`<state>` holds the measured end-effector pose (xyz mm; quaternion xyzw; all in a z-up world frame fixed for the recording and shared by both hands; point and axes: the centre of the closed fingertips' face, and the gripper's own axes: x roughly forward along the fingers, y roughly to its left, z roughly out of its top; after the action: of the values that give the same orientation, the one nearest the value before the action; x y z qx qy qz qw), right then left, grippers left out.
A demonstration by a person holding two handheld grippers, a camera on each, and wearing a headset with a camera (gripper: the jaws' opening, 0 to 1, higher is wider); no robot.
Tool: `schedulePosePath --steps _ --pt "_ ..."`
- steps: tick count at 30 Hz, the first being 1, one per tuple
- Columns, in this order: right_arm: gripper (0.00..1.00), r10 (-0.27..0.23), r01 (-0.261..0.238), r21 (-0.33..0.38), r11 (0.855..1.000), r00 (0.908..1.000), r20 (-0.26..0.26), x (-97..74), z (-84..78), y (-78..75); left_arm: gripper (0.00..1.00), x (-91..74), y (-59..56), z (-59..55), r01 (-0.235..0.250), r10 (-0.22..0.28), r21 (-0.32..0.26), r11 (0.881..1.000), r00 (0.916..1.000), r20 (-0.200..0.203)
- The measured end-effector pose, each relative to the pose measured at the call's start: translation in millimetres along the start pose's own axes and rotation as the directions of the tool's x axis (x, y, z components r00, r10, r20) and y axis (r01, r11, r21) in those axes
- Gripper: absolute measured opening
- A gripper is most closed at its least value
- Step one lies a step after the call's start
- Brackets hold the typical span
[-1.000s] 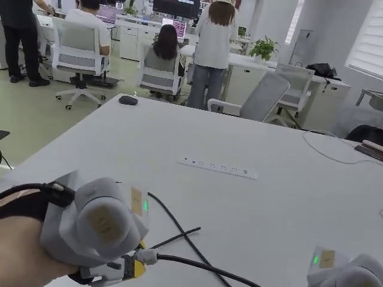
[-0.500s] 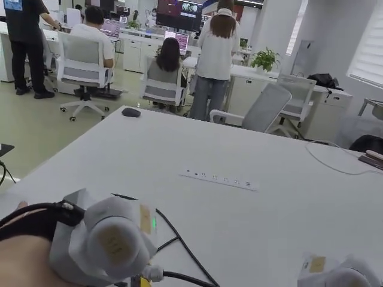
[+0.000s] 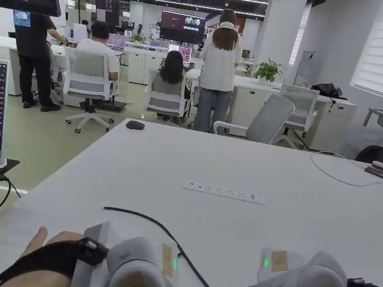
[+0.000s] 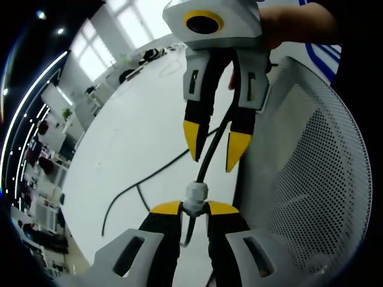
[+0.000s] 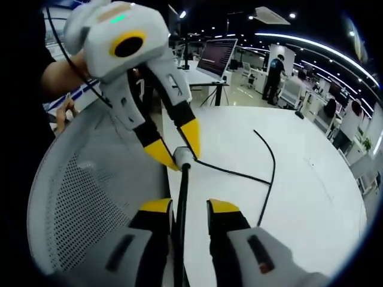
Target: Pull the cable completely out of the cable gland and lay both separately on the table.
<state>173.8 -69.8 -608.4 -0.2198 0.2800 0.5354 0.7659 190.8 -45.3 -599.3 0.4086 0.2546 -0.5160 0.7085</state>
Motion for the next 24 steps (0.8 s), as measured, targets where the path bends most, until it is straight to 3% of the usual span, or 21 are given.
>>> schedulePosePath --steps 2,4,6,13,24 --pt "0.22 0.013 -0.014 -0.024 1.000 0.9995 -0.029 4.9 -3.4 2.6 0.16 -0.1 -3.5 4.7 0.008 -0.008 0.001 1.000 0.9999 0.014" --pt "0.11 0.007 -0.013 -0.077 0.997 0.9967 -0.081 5.5 -10.6 1.0 0.16 0.7 -6.2 7.9 0.013 -0.014 0.003 1.000 0.9996 0.023" --pt "0.00 0.008 -0.015 -0.092 0.996 0.9971 -0.075 6.9 -10.1 1.5 0.16 3.2 -5.9 8.3 0.010 -0.010 0.040 0.999 0.9998 0.016" --pt "0.00 -0.016 0.007 -0.097 0.995 0.9955 -0.094 3.3 -14.4 -4.1 0.16 0.8 -3.9 11.8 0.010 -0.012 0.059 0.998 0.9996 0.025" --pt "0.00 -0.080 0.071 -0.071 0.995 0.9896 -0.120 -9.4 -30.1 -20.6 0.16 -5.0 10.3 7.1 -0.028 0.027 0.042 0.999 0.9994 0.021"
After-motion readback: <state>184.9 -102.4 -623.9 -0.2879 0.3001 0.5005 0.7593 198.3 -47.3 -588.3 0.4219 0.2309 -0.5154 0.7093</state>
